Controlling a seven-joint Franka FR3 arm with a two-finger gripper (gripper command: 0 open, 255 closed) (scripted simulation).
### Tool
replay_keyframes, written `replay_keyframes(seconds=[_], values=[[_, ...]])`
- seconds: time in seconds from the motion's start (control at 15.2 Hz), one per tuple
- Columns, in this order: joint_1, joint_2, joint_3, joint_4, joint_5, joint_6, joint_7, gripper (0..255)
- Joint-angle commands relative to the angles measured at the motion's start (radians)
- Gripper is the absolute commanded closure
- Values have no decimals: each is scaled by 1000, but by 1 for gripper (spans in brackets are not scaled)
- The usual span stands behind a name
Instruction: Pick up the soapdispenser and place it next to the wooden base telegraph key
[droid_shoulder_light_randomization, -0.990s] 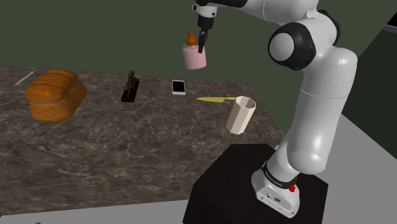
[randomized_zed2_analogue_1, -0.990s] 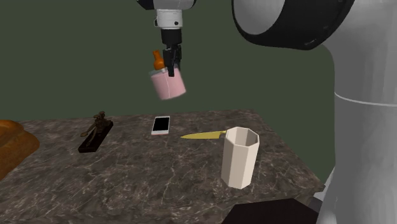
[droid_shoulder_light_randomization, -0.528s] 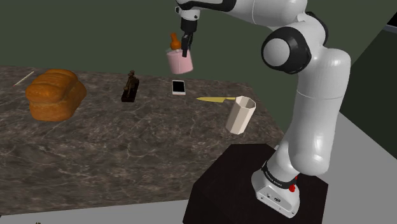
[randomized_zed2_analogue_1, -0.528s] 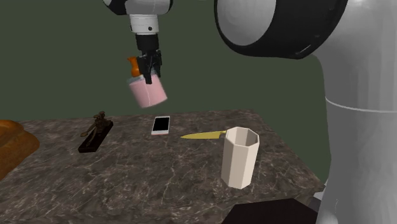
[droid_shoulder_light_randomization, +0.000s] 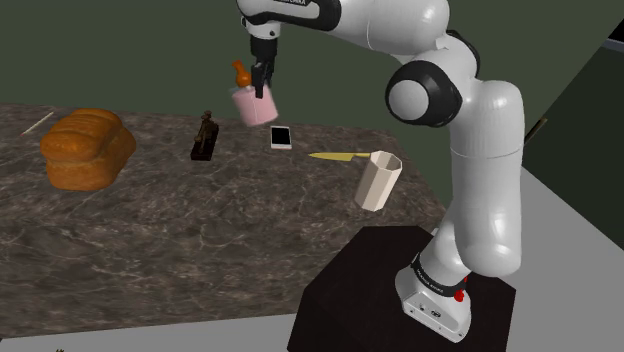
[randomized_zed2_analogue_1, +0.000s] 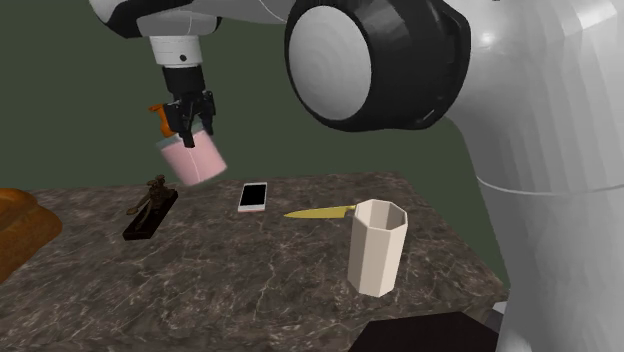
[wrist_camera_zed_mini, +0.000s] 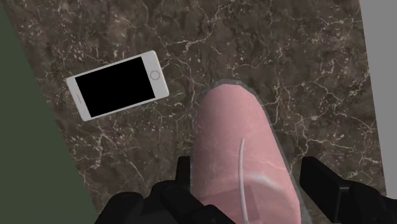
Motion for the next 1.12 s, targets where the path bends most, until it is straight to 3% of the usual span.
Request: replay_keyframes(seconds=[0.0, 0.2, 1.06], values=[[19, 43, 13, 55, 7, -11, 40, 255], [30, 112, 28, 152, 19, -40, 81, 255], [60, 84, 28, -72, 14, 154, 75, 255]])
